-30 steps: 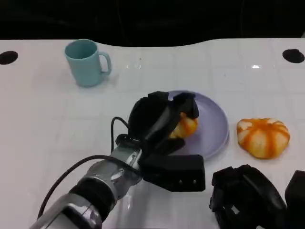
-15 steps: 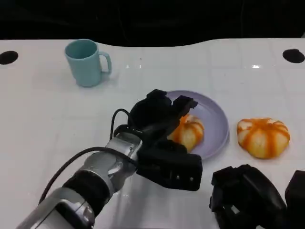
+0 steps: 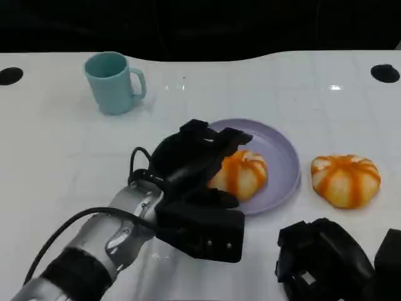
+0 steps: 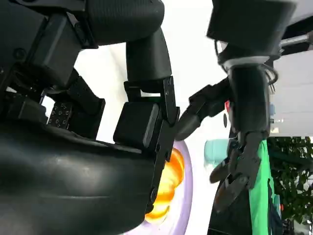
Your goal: Grasp the bread from the table and place it into the plate.
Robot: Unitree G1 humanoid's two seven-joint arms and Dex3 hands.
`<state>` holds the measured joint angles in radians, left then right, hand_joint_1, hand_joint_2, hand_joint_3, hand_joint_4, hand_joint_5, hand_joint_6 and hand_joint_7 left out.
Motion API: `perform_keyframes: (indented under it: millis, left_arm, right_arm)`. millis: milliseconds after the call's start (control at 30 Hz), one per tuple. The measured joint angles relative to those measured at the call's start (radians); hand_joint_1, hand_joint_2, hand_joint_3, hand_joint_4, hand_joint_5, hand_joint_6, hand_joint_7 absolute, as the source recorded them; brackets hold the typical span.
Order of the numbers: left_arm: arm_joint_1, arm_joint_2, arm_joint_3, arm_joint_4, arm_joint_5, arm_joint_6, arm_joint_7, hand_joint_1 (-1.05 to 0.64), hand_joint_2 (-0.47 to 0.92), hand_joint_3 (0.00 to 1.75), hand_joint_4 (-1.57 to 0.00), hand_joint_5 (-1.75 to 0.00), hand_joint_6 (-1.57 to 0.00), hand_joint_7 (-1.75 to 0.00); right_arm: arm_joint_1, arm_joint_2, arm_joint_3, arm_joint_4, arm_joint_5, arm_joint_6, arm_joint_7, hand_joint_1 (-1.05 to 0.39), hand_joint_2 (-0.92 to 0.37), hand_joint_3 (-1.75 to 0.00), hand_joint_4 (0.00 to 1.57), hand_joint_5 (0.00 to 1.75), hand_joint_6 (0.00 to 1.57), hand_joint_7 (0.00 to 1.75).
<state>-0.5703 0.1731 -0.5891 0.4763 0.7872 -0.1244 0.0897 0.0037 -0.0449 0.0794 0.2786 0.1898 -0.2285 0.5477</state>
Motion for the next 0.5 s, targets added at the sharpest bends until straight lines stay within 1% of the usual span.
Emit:
perform_keyframes:
  millis: [67,167,233,267,333,367,400,467,500]
  left_arm:
    - [0.038,0.022,0.012,-0.092,0.011,0.055,-0.047,-0.82,0.92,0.3,-0.05,-0.95,-0.14,-0.45]
    - [0.105,0.047,0.038,-0.211,0.01,0.092,-0.076,-0.78,0.92,0.26,-0.12,-0.99,-0.2,-0.47]
    - [0.147,0.053,0.064,-0.274,-0.005,0.095,-0.078,-0.72,0.92,0.22,-0.24,-0.99,-0.3,-0.47]
    - [0.167,0.055,0.079,-0.297,-0.019,0.091,-0.078,-0.69,0.92,0.2,-0.32,-0.99,-0.37,-0.48]
    - [0.203,0.06,0.109,-0.327,-0.061,0.06,-0.078,-0.66,0.92,0.2,-0.42,-1.01,-0.46,-0.51]
    - [0.219,0.063,0.123,-0.338,-0.092,0.035,-0.078,-0.64,0.92,0.21,-0.5,-1.06,-0.53,-0.55]
    - [0.236,0.067,0.143,-0.344,-0.132,0.0,-0.078,-0.63,0.92,0.23,-0.55,-1.08,-0.57,-0.57]
    - [0.263,0.074,0.179,-0.343,-0.219,-0.069,-0.089,-0.63,0.92,0.25,-0.61,-1.12,-0.62,-0.61]
    - [0.279,0.079,0.199,-0.342,-0.27,-0.104,-0.103,-0.62,0.92,0.26,-0.66,-1.17,-0.66,-0.68]
  right_arm:
    - [0.001,0.001,0.0,0.001,0.005,0.0,0.004,-1.05,-0.07,-1.3,1.52,1.32,1.57,0.98]
    - [0.002,0.005,-0.003,0.006,0.035,0.013,0.025,-1.05,-0.06,-1.3,1.54,1.32,1.57,0.97]
    - [0.002,0.007,-0.005,0.018,0.044,0.013,0.032,-1.05,-0.06,-1.3,1.55,1.31,1.57,1.0]
    - [0.002,0.008,-0.005,0.019,0.044,0.013,0.032,-1.05,-0.06,-1.3,1.55,1.31,1.57,1.0]
    - [0.002,0.009,-0.005,0.02,0.044,0.013,0.031,-1.05,-0.06,-1.3,1.55,1.3,1.57,0.99]
    - [0.002,0.008,-0.005,0.021,0.044,0.013,0.031,-1.05,-0.07,-1.3,1.55,1.3,1.57,0.98]
    - [0.002,0.008,-0.004,0.02,0.041,0.013,0.029,-1.05,-0.08,-1.3,1.54,1.3,1.57,0.98]
    - [0.003,0.007,-0.002,0.018,0.031,0.013,0.02,-1.05,-0.09,-1.3,1.54,1.29,1.57,0.98]
    - [0.003,0.006,-0.001,0.017,0.022,0.013,0.014,-1.05,-0.11,-1.28,1.53,1.3,1.57,0.98]
